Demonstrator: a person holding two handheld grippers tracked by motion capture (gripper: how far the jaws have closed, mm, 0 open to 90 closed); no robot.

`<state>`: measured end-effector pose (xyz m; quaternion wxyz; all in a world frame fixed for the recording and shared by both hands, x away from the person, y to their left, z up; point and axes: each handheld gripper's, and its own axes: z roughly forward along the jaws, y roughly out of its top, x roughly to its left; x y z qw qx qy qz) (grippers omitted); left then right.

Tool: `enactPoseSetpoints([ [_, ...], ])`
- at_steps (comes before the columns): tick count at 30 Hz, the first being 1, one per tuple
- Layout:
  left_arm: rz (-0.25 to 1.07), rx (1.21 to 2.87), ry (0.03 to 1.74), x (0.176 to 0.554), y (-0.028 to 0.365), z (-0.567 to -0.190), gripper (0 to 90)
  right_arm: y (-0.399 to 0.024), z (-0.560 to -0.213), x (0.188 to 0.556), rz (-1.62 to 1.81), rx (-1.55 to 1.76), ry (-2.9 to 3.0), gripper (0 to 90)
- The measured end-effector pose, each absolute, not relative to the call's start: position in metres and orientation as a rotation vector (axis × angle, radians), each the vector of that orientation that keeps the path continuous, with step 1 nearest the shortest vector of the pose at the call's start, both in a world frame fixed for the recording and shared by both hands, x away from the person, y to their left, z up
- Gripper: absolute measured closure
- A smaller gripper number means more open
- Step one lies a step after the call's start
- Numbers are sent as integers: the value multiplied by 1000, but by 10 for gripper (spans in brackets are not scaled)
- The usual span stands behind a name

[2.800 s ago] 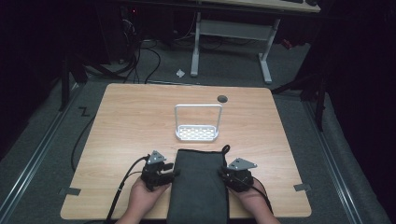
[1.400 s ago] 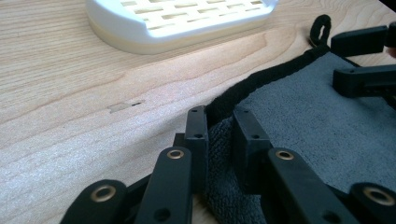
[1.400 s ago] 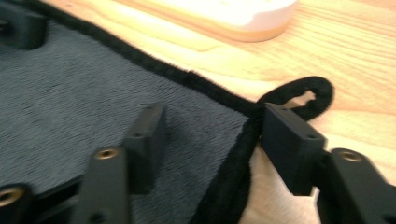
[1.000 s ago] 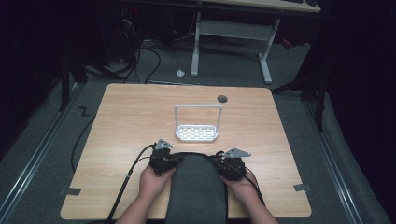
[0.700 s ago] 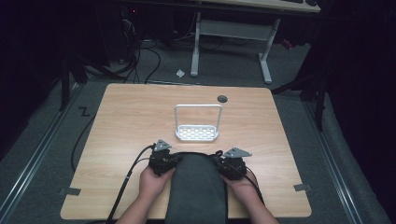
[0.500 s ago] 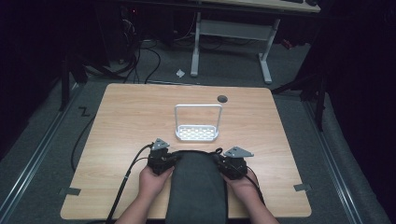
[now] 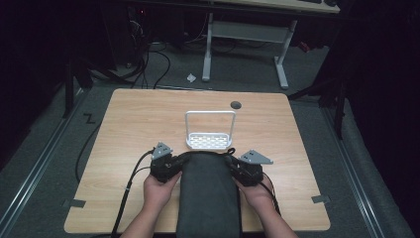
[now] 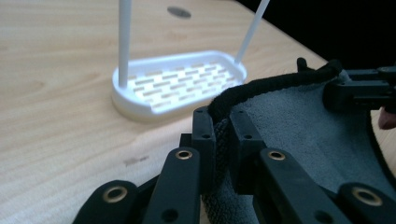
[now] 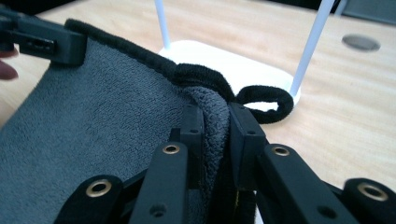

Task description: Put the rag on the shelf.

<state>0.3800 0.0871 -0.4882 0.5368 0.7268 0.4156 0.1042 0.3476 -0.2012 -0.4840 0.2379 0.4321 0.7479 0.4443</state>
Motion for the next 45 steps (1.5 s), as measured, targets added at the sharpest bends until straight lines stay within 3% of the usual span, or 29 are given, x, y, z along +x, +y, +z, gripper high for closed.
enactPoseSetpoints([
  [27, 426, 1578, 865, 393, 101, -381, 827, -189, -382, 363, 1356, 1000, 1851, 780],
  [45, 525, 1548, 782, 400, 99, -334, 832, -188, -341, 373, 1392, 950, 1773, 782],
])
